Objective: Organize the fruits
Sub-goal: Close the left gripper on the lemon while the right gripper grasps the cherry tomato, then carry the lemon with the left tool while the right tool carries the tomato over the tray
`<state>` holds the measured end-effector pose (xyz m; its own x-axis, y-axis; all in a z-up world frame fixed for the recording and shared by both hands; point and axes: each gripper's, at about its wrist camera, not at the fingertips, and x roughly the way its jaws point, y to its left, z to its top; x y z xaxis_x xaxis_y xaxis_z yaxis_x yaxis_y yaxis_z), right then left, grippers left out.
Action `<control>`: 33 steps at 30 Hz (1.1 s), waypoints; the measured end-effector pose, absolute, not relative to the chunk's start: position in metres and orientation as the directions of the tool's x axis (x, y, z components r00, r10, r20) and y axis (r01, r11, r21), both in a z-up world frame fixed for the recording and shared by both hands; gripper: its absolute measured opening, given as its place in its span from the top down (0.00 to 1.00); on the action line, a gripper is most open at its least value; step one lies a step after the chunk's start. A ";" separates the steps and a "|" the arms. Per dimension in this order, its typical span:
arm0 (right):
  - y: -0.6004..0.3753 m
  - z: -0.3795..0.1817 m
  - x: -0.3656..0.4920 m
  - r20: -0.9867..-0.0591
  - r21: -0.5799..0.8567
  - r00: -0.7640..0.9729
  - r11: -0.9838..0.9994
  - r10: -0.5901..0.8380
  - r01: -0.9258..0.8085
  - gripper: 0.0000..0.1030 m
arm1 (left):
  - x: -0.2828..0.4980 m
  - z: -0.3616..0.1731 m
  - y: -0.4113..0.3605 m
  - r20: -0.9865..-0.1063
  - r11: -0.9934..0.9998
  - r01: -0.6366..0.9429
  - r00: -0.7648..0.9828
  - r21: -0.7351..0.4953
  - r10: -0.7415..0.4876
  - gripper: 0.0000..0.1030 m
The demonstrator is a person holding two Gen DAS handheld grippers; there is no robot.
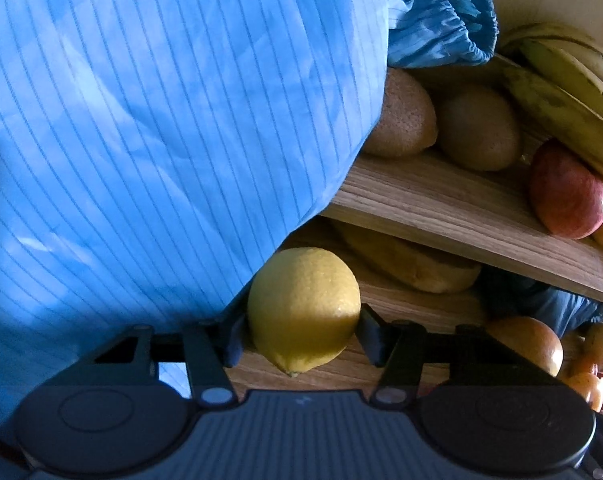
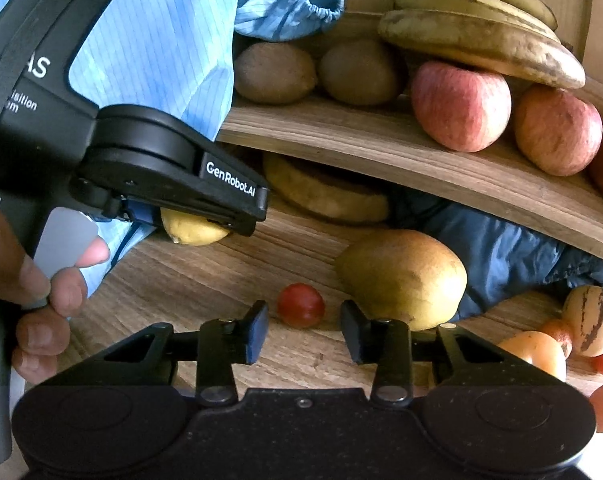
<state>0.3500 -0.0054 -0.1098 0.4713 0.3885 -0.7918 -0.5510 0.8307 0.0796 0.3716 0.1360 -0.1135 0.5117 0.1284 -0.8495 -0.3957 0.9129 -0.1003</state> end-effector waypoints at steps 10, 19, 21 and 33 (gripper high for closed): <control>-0.009 -0.108 0.346 -0.785 0.097 0.466 0.825 0.407 -0.557 0.74 | 0.361 -0.110 0.141 -0.851 0.917 -0.386 0.511 -0.103 0.120 0.43; -0.020 -0.101 0.340 -0.787 0.108 0.463 0.830 0.408 -0.548 0.74 | 0.349 -0.108 0.131 -0.857 0.932 -0.338 0.510 -0.127 0.068 0.43; -0.023 -0.099 0.340 -0.788 0.106 0.464 0.831 0.405 -0.545 0.74 | 0.346 -0.108 0.129 -0.858 0.934 -0.331 0.510 -0.134 0.058 0.43; -0.044 -0.086 0.326 -0.780 0.105 0.476 0.835 0.406 -0.540 0.74 | 0.318 -0.108 0.119 -0.861 0.931 -0.333 0.507 -0.149 0.043 0.43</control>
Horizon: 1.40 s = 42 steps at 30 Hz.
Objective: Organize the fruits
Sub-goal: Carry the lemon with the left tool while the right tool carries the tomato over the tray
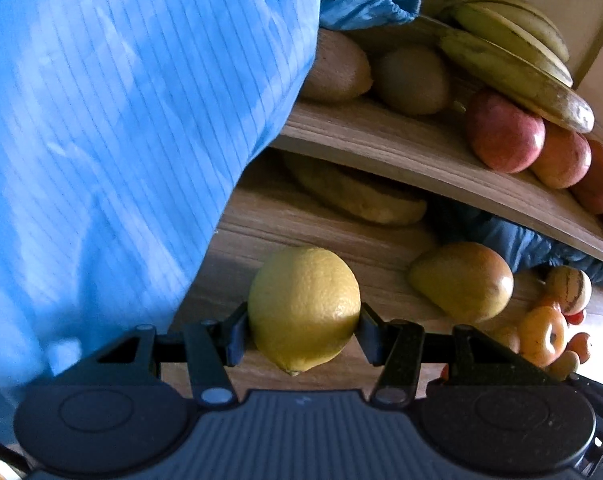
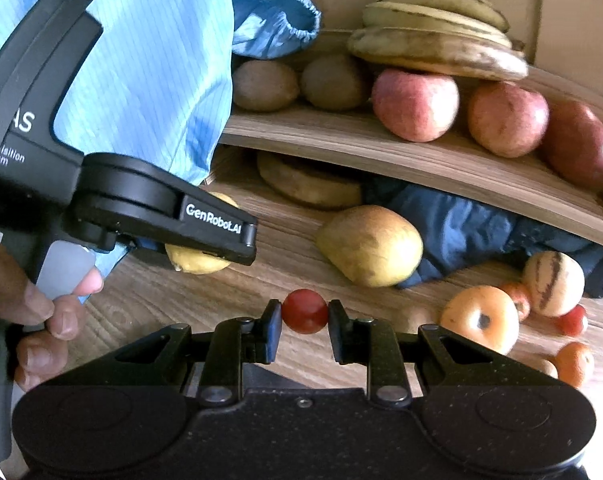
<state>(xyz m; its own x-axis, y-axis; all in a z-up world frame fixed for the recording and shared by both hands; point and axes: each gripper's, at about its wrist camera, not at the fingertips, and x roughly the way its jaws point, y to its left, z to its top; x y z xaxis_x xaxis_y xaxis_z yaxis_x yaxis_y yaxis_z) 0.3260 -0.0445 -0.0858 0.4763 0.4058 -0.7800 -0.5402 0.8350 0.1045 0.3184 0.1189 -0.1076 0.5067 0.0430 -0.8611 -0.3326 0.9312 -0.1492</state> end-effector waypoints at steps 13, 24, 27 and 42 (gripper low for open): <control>-0.068 -0.069 0.301 -0.770 0.112 0.472 0.819 0.429 -0.562 0.74 | 0.288 -0.089 0.099 -0.841 0.927 -0.345 0.537 -0.146 0.068 0.43; -0.087 -0.056 0.271 -0.751 0.128 0.466 0.796 0.468 -0.592 0.74 | 0.246 -0.072 0.084 -0.835 0.920 -0.364 0.544 -0.144 0.085 0.43; -0.092 -0.054 0.262 -0.750 0.133 0.458 0.786 0.478 -0.604 0.74 | 0.234 -0.069 0.080 -0.833 0.919 -0.365 0.547 -0.149 0.083 0.43; -0.111 -0.050 0.210 -0.762 0.148 0.387 0.722 0.519 -0.676 0.74 | 0.182 -0.065 0.044 -0.848 0.929 -0.336 0.528 -0.153 0.052 0.43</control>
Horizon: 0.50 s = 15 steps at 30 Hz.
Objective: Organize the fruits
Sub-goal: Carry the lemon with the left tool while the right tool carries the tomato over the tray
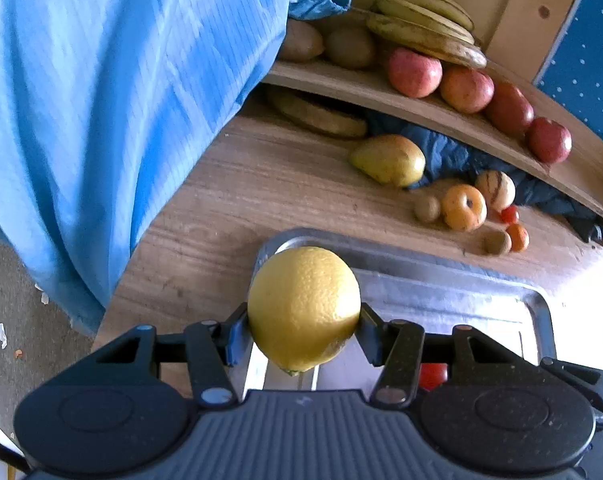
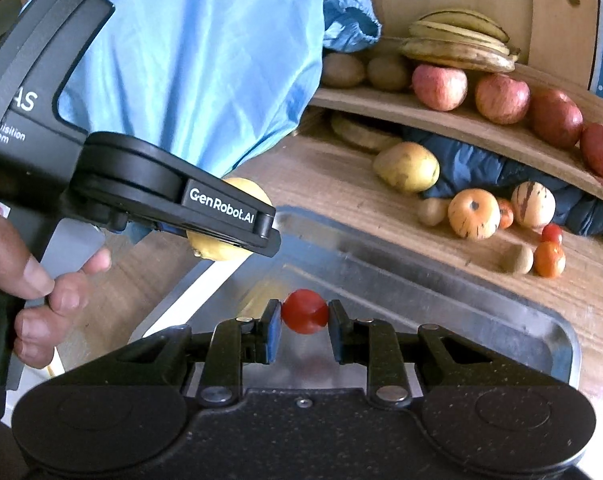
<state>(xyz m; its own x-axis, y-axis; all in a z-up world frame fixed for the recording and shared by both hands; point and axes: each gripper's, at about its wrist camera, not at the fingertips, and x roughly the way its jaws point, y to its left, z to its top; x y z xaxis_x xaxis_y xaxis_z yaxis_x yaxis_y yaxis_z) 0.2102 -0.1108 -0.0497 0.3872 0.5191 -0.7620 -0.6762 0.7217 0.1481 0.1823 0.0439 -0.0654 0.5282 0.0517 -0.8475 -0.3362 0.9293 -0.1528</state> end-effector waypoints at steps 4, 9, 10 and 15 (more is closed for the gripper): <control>-0.114 -0.051 0.199 -0.767 0.151 0.371 0.709 0.523 -0.689 0.74 | 0.174 -0.068 0.040 -0.854 0.928 -0.336 0.519 -0.162 0.039 0.43; -0.117 -0.054 0.186 -0.774 0.158 0.350 0.696 0.528 -0.700 0.74 | 0.164 -0.072 0.036 -0.865 0.925 -0.342 0.501 -0.167 0.029 0.43; -0.117 -0.054 0.185 -0.775 0.159 0.347 0.694 0.528 -0.702 0.74 | 0.162 -0.073 0.035 -0.866 0.925 -0.342 0.499 -0.168 0.027 0.43; -0.119 -0.056 0.177 -0.784 0.166 0.330 0.689 0.526 -0.705 0.74 | 0.155 -0.075 0.031 -0.873 0.926 -0.338 0.488 -0.171 0.017 0.43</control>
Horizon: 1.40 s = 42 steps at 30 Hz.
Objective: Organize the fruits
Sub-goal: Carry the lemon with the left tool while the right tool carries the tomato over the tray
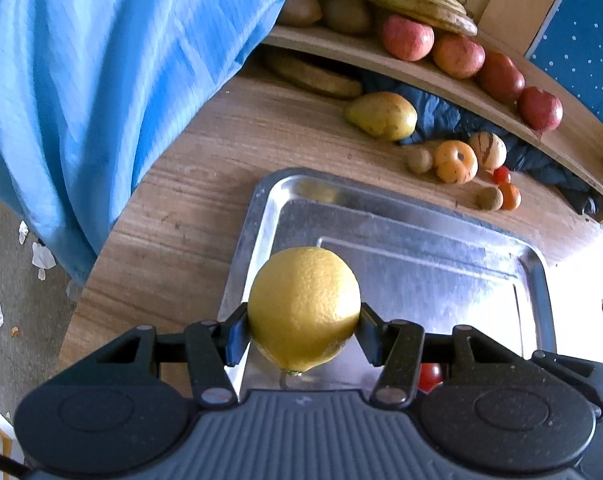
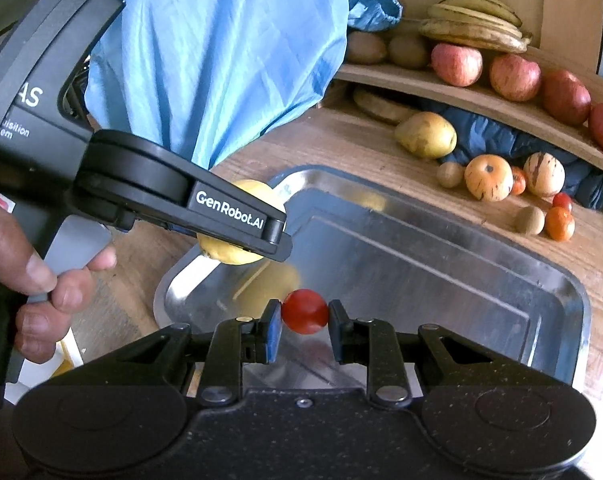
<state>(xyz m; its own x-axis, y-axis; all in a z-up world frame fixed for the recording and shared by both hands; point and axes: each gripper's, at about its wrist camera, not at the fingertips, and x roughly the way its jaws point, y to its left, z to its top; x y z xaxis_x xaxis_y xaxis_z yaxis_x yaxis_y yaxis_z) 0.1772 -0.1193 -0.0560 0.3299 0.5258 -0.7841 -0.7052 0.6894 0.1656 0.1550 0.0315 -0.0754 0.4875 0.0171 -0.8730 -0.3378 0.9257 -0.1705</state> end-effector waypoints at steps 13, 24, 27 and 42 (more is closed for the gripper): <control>-0.122 -0.059 0.166 -0.802 0.174 0.307 0.692 0.512 -0.701 0.74 | 0.145 -0.080 0.028 -0.883 0.926 -0.338 0.469 -0.167 0.012 0.43; -0.125 -0.058 0.166 -0.810 0.174 0.299 0.693 0.505 -0.699 0.74 | 0.142 -0.081 0.024 -0.888 0.925 -0.345 0.459 -0.159 0.019 0.43; -0.126 -0.058 0.165 -0.810 0.176 0.298 0.694 0.505 -0.698 0.74 | 0.141 -0.081 0.023 -0.889 0.925 -0.346 0.458 -0.155 0.022 0.43; -0.131 -0.056 0.162 -0.804 0.173 0.304 0.690 0.511 -0.703 0.65 | 0.134 -0.064 0.025 -0.869 0.927 -0.340 0.493 -0.158 0.033 0.30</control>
